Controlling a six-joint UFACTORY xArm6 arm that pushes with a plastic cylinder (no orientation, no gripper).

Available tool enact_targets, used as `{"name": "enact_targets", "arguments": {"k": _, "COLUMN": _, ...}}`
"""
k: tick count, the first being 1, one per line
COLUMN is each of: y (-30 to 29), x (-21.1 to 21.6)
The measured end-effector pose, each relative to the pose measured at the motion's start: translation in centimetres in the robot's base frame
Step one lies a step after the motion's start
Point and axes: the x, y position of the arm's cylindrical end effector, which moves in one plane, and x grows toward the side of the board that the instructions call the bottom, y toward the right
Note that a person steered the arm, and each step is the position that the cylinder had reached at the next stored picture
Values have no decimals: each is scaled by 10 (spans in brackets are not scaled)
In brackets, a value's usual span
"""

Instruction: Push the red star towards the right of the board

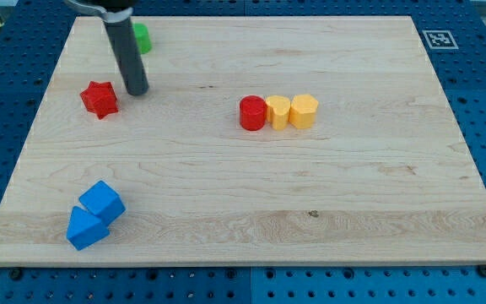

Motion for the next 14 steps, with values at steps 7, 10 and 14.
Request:
{"name": "enact_targets", "arguments": {"k": 7, "y": -39, "x": 28}}
{"name": "enact_targets", "arguments": {"k": 10, "y": -22, "x": 36}}
{"name": "enact_targets", "arguments": {"k": 14, "y": -22, "x": 59}}
